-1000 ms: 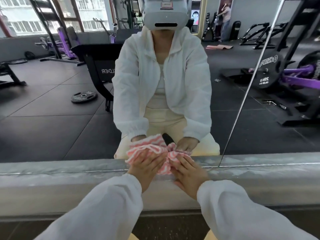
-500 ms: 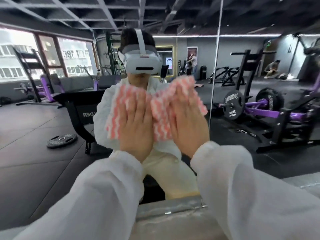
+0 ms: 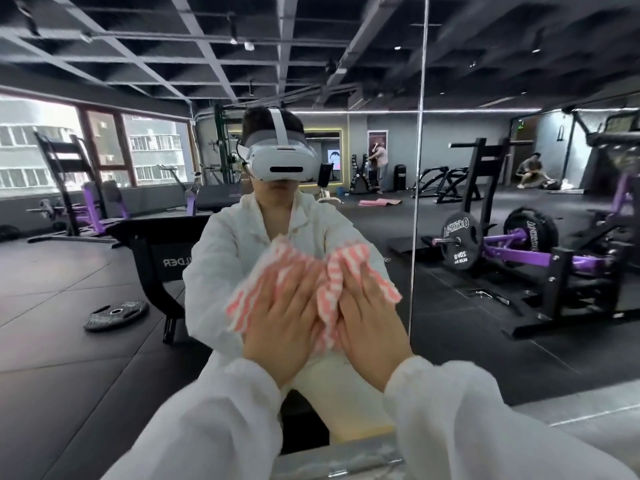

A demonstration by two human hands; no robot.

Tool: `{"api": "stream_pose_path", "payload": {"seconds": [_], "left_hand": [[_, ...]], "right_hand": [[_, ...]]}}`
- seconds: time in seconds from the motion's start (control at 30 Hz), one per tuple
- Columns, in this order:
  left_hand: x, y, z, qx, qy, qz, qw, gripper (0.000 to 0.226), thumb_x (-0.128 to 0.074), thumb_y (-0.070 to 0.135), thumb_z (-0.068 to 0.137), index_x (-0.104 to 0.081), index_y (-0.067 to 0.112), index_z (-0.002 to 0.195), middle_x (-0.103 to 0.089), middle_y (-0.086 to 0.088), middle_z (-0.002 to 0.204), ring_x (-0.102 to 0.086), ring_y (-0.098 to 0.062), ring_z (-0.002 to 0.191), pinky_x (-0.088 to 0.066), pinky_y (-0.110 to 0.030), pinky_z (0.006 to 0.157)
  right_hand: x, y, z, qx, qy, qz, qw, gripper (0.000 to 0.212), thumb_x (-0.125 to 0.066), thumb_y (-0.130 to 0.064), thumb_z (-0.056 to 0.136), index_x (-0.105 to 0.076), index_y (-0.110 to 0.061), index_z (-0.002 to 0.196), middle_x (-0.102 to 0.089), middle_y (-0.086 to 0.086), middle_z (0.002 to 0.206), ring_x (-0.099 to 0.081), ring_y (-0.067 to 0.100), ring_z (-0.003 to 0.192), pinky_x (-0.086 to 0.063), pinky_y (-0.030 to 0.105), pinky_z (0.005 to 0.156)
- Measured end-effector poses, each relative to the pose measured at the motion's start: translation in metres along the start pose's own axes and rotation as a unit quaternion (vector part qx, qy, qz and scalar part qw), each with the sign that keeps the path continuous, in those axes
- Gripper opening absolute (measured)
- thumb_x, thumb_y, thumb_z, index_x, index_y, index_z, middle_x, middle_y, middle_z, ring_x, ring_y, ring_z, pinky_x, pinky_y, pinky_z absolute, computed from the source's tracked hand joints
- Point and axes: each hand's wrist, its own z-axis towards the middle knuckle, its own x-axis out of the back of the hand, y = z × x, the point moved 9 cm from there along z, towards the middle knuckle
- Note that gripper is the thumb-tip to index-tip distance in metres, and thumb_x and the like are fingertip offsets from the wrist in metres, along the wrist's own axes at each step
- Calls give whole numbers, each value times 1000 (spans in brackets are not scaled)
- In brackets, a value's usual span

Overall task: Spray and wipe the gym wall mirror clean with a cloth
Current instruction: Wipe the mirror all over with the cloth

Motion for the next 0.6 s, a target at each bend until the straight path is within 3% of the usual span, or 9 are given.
{"api": "stream_pose_path", "payload": {"seconds": [0.07, 0.13, 0.2, 0.23, 0.3, 0.4, 0.5, 0.6], "left_hand": [[17, -28, 38, 40, 34, 2, 999, 54, -34, 26, 90, -32, 7, 141, -37, -14, 147, -13, -32, 143, 1, -51, 116], [36, -55, 84, 66, 76, 0, 995, 51, -31, 25, 95, -31, 6, 142, -36, -15, 147, -15, -33, 142, 0, -50, 115], [51, -72, 127, 63, 91, 5, 994, 50, -29, 27, 97, -34, 5, 142, -37, -17, 147, -26, -37, 138, -5, -53, 114], [57, -78, 148, 62, 87, 1, 994, 52, -28, 29, 97, -34, 5, 143, -36, -16, 148, -28, -38, 138, -7, -54, 114], [64, -87, 180, 74, 66, -13, 995, 56, -21, 34, 97, -29, 8, 146, -26, -14, 153, -19, -36, 142, -3, -51, 113], [70, -92, 204, 94, 55, -10, 994, 61, -14, 40, 96, -20, 12, 150, -14, -11, 157, -8, -31, 145, 4, -48, 114], [68, -80, 199, 69, 75, -17, 995, 58, -22, 42, 97, -27, 15, 149, -20, -10, 156, -14, -32, 144, 0, -50, 114], [59, -58, 185, 14, 93, -18, 995, 57, -29, 41, 96, -37, 12, 144, -32, -13, 151, -25, -36, 140, -6, -52, 112]], "right_hand": [[29, 16, 33, -12, 42, 18, 999, 56, -19, -15, 97, -11, -4, 151, -3, 13, 159, 4, 32, 146, 1, 42, 119], [67, 38, 68, -26, 118, 48, 992, 57, -30, -15, 95, -19, -8, 150, -15, 15, 157, -4, 32, 145, -3, 40, 120], [115, 61, 94, -51, 229, 93, 968, 56, -40, -10, 91, -26, -5, 145, -29, 18, 151, -15, 30, 141, 1, 29, 117], [130, 72, 106, -59, 245, 89, 964, 56, -42, -8, 91, -29, -4, 145, -31, 20, 151, -17, 32, 140, 8, 23, 115], [133, 95, 131, -88, 181, 73, 977, 56, -41, -14, 99, -19, -5, 150, -16, 15, 157, -7, 31, 145, 19, 16, 110], [130, 118, 148, -105, 158, -1, 982, 59, -34, -23, 102, -8, -6, 152, -6, 12, 159, -1, 29, 147, 7, 33, 119], [128, 106, 132, -68, 202, -29, 977, 59, -46, -15, 97, -21, 5, 147, -22, 22, 153, -17, 39, 143, -8, 47, 118], [104, 103, 107, -69, 166, -90, 980, 57, -35, -20, 101, -16, 7, 147, -16, 25, 155, -11, 40, 144, -3, 50, 118]]}}
